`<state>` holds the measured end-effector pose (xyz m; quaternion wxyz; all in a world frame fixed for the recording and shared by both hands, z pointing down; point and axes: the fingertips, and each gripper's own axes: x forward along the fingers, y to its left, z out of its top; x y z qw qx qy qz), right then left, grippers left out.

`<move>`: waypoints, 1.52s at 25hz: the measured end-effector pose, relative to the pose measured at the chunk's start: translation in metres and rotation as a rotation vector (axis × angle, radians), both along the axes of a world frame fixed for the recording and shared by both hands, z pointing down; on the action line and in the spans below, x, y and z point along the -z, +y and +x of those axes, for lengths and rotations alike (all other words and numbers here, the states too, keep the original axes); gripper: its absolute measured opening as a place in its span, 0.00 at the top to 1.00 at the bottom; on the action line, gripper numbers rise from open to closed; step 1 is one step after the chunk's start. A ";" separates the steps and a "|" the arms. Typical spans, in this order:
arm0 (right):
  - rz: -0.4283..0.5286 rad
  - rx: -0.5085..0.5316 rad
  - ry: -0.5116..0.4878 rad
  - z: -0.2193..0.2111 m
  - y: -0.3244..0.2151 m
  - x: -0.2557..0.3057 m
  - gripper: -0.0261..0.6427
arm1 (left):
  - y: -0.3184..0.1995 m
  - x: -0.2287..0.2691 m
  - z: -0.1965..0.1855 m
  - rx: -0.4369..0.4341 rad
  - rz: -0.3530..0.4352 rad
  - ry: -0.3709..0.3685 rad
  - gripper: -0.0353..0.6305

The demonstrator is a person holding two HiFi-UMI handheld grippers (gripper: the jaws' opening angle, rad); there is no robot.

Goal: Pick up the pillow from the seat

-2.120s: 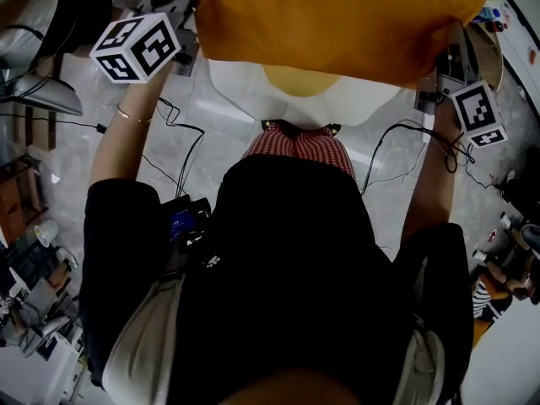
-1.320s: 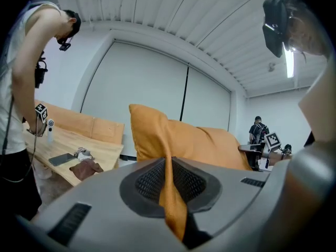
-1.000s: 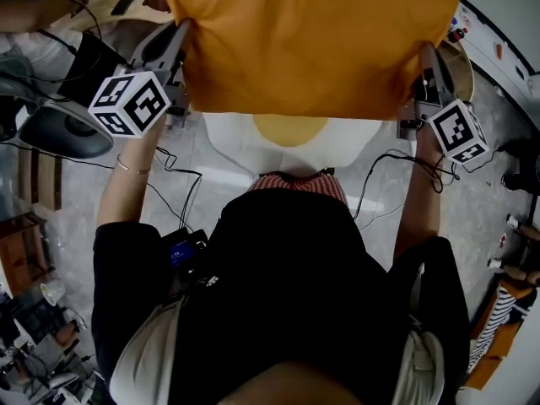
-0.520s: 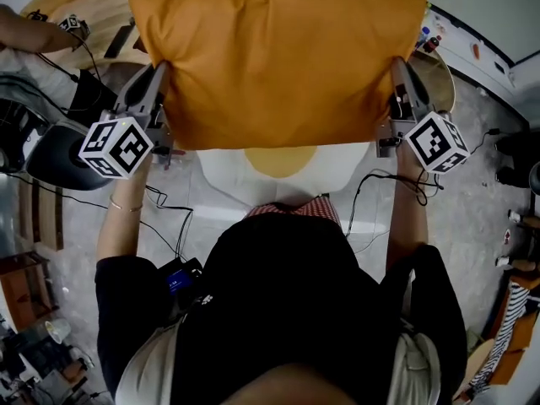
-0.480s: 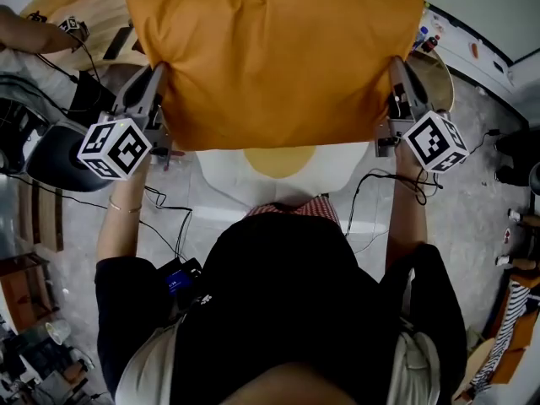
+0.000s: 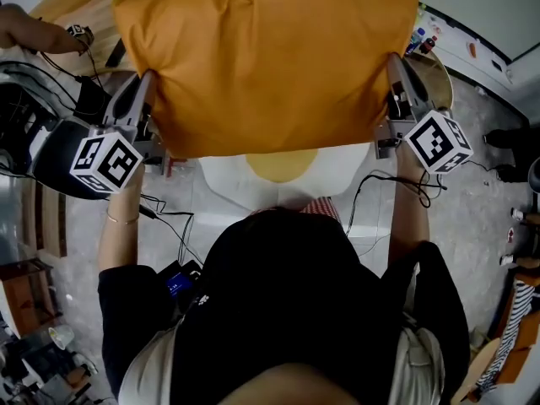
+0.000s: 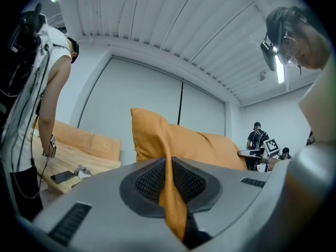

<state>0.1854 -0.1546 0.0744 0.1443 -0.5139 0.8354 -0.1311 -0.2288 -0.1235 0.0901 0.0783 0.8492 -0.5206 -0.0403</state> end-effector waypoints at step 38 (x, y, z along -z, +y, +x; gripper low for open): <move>0.009 -0.010 0.015 -0.003 0.001 0.002 0.92 | 0.007 0.014 -0.003 -0.012 0.037 0.061 0.88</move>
